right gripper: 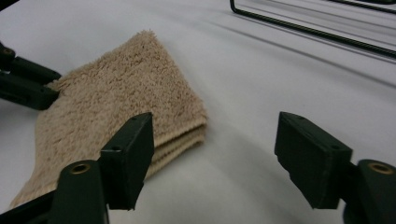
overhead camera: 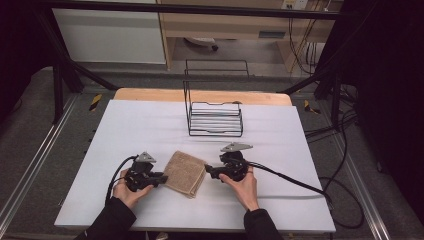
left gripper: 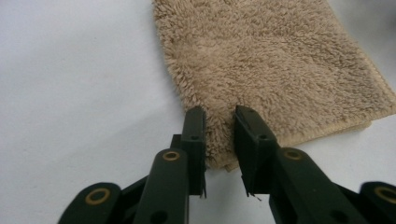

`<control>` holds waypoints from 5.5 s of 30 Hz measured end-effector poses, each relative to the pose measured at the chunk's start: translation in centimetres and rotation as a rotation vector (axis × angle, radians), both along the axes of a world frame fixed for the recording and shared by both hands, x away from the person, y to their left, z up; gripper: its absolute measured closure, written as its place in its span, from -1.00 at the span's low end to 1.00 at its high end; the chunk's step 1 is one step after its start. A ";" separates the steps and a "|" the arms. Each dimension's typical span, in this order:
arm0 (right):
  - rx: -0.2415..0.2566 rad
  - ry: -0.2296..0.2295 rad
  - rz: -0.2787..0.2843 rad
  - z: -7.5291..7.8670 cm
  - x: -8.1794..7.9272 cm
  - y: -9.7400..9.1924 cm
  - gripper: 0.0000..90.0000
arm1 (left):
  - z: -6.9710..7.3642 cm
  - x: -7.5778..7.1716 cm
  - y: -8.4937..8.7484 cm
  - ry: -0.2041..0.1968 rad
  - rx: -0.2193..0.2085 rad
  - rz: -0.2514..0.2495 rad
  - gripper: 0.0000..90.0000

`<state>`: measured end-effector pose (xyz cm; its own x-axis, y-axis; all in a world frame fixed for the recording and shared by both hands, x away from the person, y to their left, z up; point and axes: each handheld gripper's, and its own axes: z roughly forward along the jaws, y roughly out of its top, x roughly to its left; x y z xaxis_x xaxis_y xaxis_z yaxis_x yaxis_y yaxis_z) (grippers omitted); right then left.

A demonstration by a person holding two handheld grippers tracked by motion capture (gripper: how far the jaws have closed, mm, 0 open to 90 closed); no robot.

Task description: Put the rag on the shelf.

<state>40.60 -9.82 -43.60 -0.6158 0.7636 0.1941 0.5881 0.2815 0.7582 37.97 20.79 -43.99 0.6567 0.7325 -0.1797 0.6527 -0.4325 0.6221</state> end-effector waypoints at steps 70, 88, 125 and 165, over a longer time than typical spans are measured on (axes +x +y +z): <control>0.002 -0.047 0.041 1.1 -0.7 -3.2 -0.03 | 2.9 -0.5 -4.0 -0.086 -0.079 -0.007 -0.22; 0.007 -0.022 0.014 0.0 -2.5 -6.9 -0.80 | 0.4 5.0 -5.6 -0.062 -0.038 0.088 -0.12; -0.078 -0.015 -0.040 -0.4 1.2 -1.5 -0.34 | -0.8 4.5 -7.2 -0.070 -0.039 0.006 0.82; -0.064 0.106 -0.026 -1.3 1.5 -1.2 0.58 | -0.7 4.6 -7.4 -0.089 -0.010 -0.025 0.83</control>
<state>42.14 -11.04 -44.92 -0.5740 0.7922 0.2075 0.6716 0.3104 0.6728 42.53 13.41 -44.69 0.6885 0.7141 -0.1267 0.5834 -0.4416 0.6816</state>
